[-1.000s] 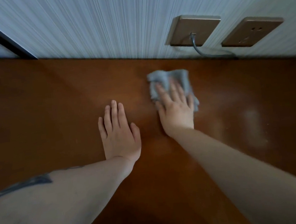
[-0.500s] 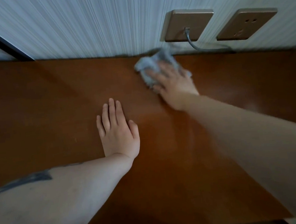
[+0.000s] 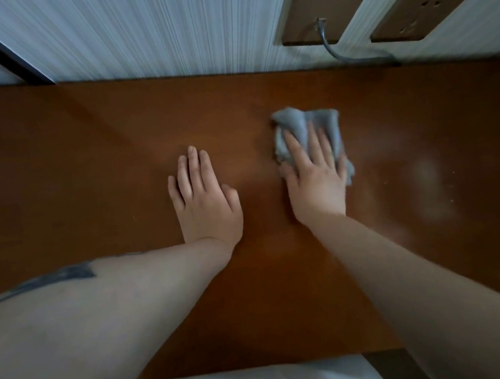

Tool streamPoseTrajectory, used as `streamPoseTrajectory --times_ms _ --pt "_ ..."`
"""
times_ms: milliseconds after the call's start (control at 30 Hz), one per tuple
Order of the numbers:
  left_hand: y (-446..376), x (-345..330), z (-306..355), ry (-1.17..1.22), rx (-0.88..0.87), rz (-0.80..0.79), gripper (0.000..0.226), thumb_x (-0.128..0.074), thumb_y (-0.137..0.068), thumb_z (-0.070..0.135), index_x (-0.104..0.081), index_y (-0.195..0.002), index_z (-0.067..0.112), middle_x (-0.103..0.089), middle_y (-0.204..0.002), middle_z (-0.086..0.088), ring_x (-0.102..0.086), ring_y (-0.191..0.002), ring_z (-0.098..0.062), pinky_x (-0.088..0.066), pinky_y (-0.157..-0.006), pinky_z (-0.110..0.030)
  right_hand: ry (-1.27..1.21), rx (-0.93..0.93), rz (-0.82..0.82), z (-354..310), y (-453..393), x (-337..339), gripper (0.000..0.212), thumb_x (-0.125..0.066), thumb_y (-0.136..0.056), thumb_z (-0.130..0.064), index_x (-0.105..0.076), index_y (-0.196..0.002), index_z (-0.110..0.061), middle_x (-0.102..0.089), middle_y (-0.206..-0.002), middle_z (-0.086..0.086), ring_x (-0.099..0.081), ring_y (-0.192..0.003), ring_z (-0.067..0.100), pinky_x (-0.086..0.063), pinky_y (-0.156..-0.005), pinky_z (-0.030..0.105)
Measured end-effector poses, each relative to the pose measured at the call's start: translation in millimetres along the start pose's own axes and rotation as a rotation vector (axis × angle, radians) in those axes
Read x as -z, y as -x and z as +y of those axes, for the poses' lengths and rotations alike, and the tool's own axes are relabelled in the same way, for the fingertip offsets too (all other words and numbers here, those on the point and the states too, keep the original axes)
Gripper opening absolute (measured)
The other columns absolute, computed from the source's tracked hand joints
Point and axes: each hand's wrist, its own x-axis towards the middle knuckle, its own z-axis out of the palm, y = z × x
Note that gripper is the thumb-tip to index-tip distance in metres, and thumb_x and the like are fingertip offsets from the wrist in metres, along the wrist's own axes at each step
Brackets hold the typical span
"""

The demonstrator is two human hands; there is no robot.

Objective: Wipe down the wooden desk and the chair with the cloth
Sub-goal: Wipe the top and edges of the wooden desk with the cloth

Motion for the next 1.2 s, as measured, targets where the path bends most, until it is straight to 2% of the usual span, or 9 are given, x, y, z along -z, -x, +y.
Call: streamPoseTrajectory --times_ms 67,267,500,600,700,867,933,1100,1200 --pt "1 -1 -1 -0.005 -0.015 0.005 0.061 -0.034 -0.094 0.028 -0.022 -0.152 0.011 -0.017 -0.161 -0.005 -0.009 -0.149 -0.023 -0.005 -0.12 -0.044 -0.001 -0.12 0.075 -9 47 -13 0.056 -0.041 -0.101 -0.036 -0.021 -0.153 -0.038 -0.01 -0.163 -0.001 -0.002 -0.15 0.017 0.002 -0.119 0.045" --pt "-1 1 -1 0.036 -0.03 0.011 0.058 -0.036 -0.097 0.027 -0.023 -0.152 0.014 -0.015 -0.162 -0.003 -0.008 -0.149 -0.022 -0.006 -0.12 -0.045 0.111 0.41 -0.22 -8 83 -9 0.055 -0.038 -0.101 -0.039 -0.018 -0.152 -0.041 -0.001 -0.163 -0.008 0.009 -0.147 0.006 0.013 -0.115 0.036" --pt "10 3 -9 0.278 -0.176 0.096 0.05 -0.047 -0.094 0.019 -0.042 -0.144 0.02 -0.03 -0.157 -0.001 -0.016 -0.148 -0.019 -0.005 -0.121 -0.041 -0.021 -0.383 0.146 31 148 -22 0.053 -0.035 -0.102 -0.04 -0.02 -0.152 -0.041 -0.011 -0.163 -0.003 -0.002 -0.15 0.014 -0.001 -0.12 0.046" --pt "12 4 -11 0.344 -0.292 0.089 0.049 -0.048 -0.091 0.014 -0.047 -0.139 0.019 -0.035 -0.154 -0.002 -0.023 -0.145 -0.02 -0.013 -0.121 -0.044 -0.017 -0.06 0.037 -2 171 -35 0.056 -0.039 -0.096 -0.041 -0.028 -0.151 -0.037 -0.018 -0.162 0.0 -0.009 -0.149 0.016 -0.006 -0.119 0.047" --pt "10 7 -11 0.358 -0.334 0.068 0.047 -0.049 -0.09 0.012 -0.05 -0.137 0.017 -0.039 -0.152 -0.003 -0.028 -0.144 -0.021 -0.017 -0.12 -0.046 0.068 0.294 -0.157 5 162 -19 0.054 -0.04 -0.101 -0.041 -0.021 -0.152 -0.042 -0.005 -0.163 -0.008 0.004 -0.149 0.009 0.014 -0.116 0.035" --pt "29 6 1 0.409 -0.444 0.01 0.044 -0.048 -0.092 0.01 -0.053 -0.135 0.017 -0.042 -0.15 -0.003 -0.029 -0.143 -0.022 -0.014 -0.121 -0.042 -0.077 -0.521 0.166 57 202 -14 0.053 -0.035 -0.103 -0.042 -0.017 -0.152 -0.043 -0.006 -0.163 -0.007 0.008 -0.146 0.005 0.006 -0.119 0.041" --pt "51 -1 15 0.424 -0.505 -0.046 0.044 -0.049 -0.092 0.01 -0.053 -0.135 0.017 -0.042 -0.15 -0.003 -0.028 -0.144 -0.021 -0.011 -0.121 -0.04 -0.025 -0.528 0.153 50 216 -23 0.053 -0.035 -0.103 -0.041 -0.017 -0.153 -0.04 -0.007 -0.163 -0.003 0.003 -0.149 0.012 0.001 -0.12 0.046" --pt "107 -23 61 0.408 -0.637 -0.147 0.048 -0.05 -0.09 0.009 -0.052 -0.137 0.016 -0.04 -0.151 -0.004 -0.027 -0.144 -0.021 -0.008 -0.119 -0.04 0.054 0.043 -0.131 70 196 -3 0.053 -0.03 -0.104 -0.043 -0.008 -0.152 -0.045 0.002 -0.163 -0.01 0.012 -0.147 0.008 0.012 -0.118 0.04" --pt "129 -30 96 0.401 -0.64 -0.182 0.05 -0.049 -0.093 0.014 -0.045 -0.142 0.019 -0.032 -0.156 -0.003 -0.019 -0.147 -0.02 -0.004 -0.119 -0.037 -0.067 -0.409 0.069 105 199 -1 0.052 -0.032 -0.103 -0.043 -0.014 -0.152 -0.045 -0.006 -0.163 -0.007 0.005 -0.149 0.01 0.005 -0.12 0.043"
